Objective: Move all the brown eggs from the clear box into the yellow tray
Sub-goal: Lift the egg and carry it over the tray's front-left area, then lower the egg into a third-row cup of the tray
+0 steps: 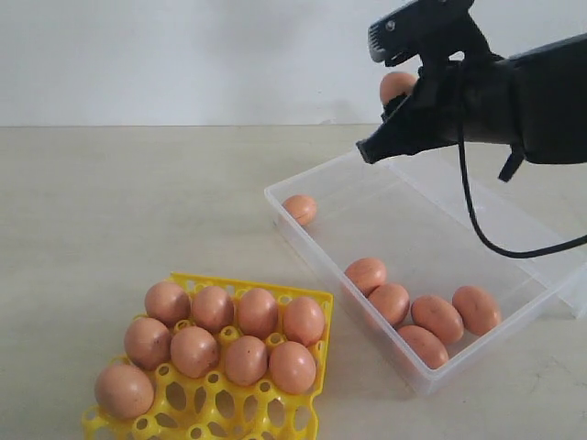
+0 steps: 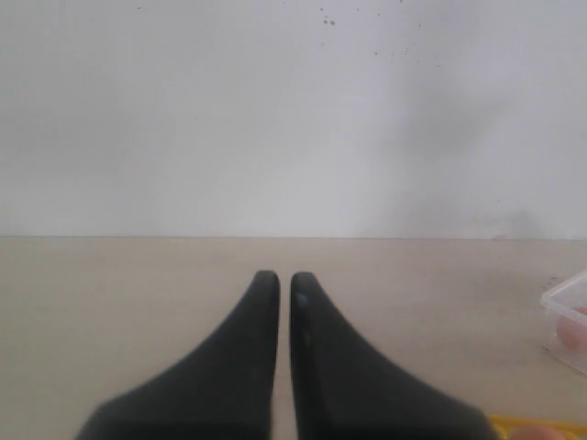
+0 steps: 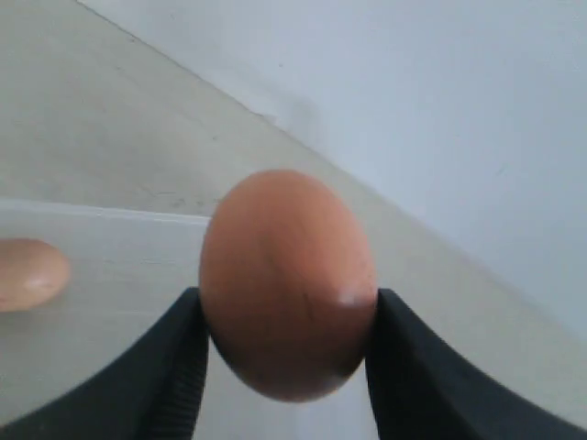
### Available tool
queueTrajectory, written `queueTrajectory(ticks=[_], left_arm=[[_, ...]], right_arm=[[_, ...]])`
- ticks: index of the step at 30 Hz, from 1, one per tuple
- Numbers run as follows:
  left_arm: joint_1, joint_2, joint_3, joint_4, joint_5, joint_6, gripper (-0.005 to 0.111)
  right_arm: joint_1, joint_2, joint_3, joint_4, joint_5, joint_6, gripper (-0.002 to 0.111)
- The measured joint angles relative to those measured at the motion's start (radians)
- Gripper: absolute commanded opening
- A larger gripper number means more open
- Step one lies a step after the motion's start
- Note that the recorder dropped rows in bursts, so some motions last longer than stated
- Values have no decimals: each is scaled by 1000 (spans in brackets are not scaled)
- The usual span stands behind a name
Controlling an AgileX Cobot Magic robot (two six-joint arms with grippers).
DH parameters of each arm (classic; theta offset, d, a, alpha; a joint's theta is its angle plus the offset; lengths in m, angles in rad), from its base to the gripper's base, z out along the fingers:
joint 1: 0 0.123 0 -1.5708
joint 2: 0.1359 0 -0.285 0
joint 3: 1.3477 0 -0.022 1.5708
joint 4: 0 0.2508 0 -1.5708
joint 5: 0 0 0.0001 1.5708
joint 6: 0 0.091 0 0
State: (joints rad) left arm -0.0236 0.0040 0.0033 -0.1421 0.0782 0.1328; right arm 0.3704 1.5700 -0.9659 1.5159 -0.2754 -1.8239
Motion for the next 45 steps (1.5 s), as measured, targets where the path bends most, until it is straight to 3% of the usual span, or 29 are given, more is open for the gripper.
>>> queueTrajectory(ticks=[5, 8, 13, 18, 22, 25, 29, 32, 37, 45], left_arm=[[0, 0, 0, 0, 0, 0, 4], [0, 0, 0, 0, 0, 0, 4], [0, 0, 0, 0, 0, 0, 4], [0, 0, 0, 0, 0, 0, 4], [0, 0, 0, 0, 0, 0, 4], [0, 0, 0, 0, 0, 0, 4], [0, 0, 0, 0, 0, 0, 4], [0, 0, 0, 0, 0, 0, 4], [0, 0, 0, 0, 0, 0, 4], [0, 0, 0, 0, 0, 0, 4]], right_arm=[[0, 0, 0, -280, -191, -58, 0], [0, 0, 0, -350, -449, -42, 0], [0, -23, 0, -522, -793, 201, 0], [0, -123, -11, -839, -709, 702, 0], [0, -216, -37, -1078, -427, 1285, 0], [11, -255, -32, -1412, -215, 1746, 0], [113, -247, 105, -1802, -238, 2220, 0], [230, -213, 243, -1845, -376, 2331, 0], [458, -100, 386, -1678, -452, 2248, 0], [633, 162, 399, -1588, -520, 2249, 0]])
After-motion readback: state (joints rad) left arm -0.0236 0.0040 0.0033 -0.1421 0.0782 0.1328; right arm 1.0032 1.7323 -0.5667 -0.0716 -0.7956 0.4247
